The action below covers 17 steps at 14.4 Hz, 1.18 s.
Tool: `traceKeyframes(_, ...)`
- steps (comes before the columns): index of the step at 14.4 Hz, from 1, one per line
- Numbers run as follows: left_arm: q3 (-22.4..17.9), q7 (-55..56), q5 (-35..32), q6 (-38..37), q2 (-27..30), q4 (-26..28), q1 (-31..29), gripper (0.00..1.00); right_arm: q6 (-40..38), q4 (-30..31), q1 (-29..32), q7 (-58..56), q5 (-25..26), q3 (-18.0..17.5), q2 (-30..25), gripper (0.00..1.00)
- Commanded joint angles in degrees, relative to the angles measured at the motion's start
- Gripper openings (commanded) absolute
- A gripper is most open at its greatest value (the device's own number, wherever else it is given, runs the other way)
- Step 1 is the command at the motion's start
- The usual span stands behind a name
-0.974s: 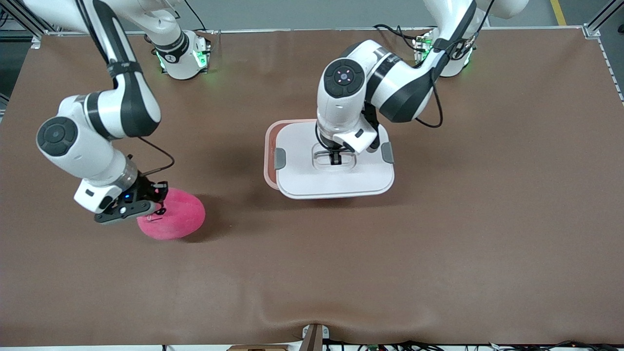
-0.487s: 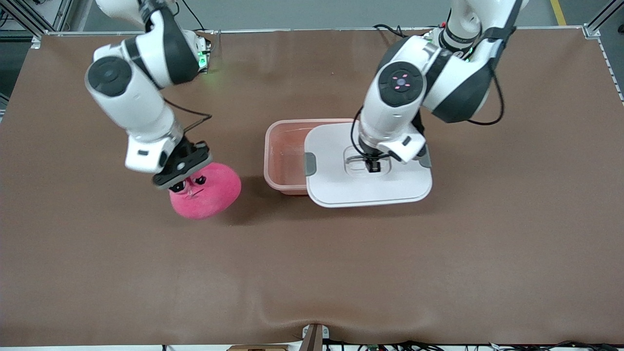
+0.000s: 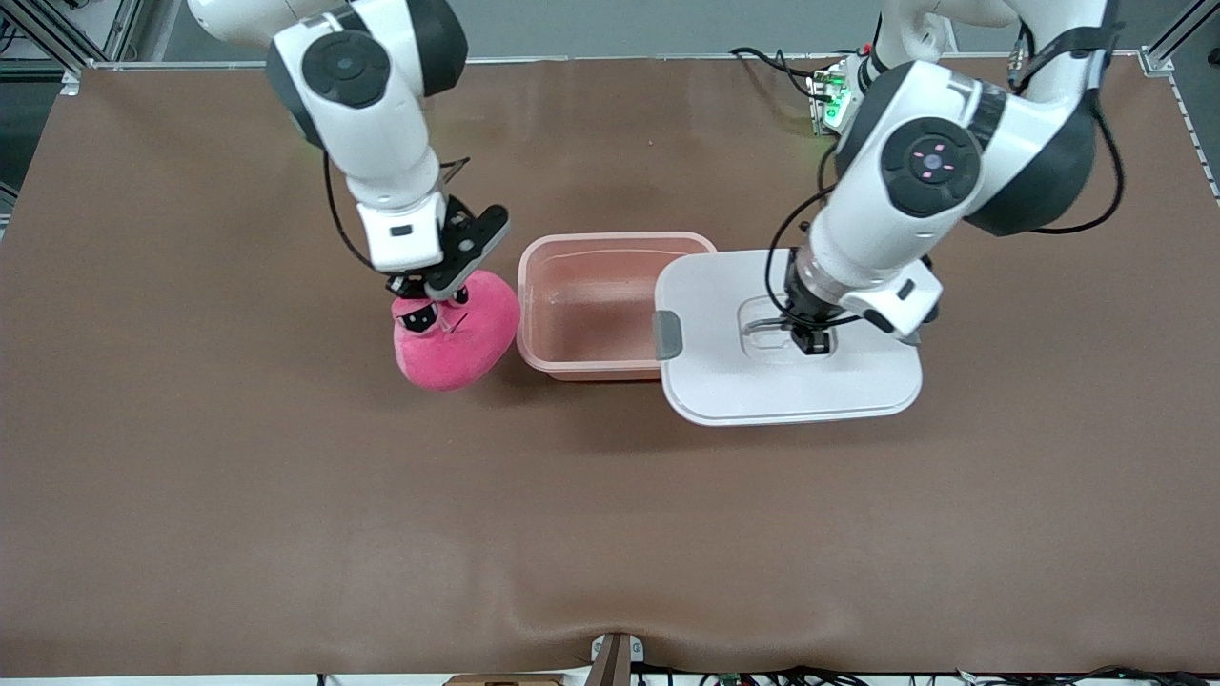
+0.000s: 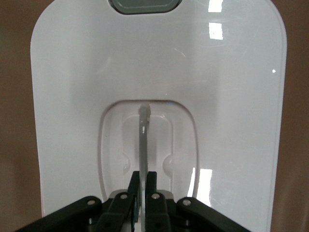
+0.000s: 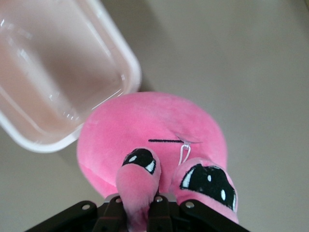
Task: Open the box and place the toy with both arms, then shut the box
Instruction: 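Lower the pink plush into the open box and release with the right gripper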
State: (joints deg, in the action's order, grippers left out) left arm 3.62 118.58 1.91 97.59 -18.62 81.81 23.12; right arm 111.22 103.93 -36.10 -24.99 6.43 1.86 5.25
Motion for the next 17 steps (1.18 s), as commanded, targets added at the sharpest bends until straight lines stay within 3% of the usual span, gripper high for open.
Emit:
traceKeyframes(1, 0.51, -4.57, 1.25, -1.34, 2.27, 0.98, -3.41, 0.0, -2.06, -0.91, -2.22, -10.83, 3.93, 0.51, -1.38, 0.0)
traceKeyframes(4, 0.52, -10.19, 1.25, -3.18, 2.88, 0.98, -6.75, 0.0, -1.97, -4.34, -3.18, -20.76, 6.82, 0.34, 0.1, 0.0)
traceKeyframes(9, 0.52, -16.26, 1.25, -4.34, 4.99, 4.49, -10.54, 0.0, -7.92, -11.45, -14.68, -23.26, 23.34, 0.43, 6.77, 0.0)
traceKeyframes(13, 0.51, -16.8, 1.25, -2.06, 7.79, 9.14, -12.3, 0.0, -17.25, -20.33, -21.28, -22.12, 24.24, 0.51, 15.3, 0.0)
traceKeyframes(15, 0.52, -18.46, 1.25, 2.15, 10.87, 14.41, -13.1, 0.0, -18.84, -20.96, -21.73, -19.58, 24.15, 0.51, 16.11, 0.0)
traceKeyframes(17, 0.43, -18.91, 1.25, 2.34, 11.23, 15.48, -13.27, 0.0, -19.2, -20.96, -21.99, -19.22, 23.98, 0.51, 16.11, 0.0)
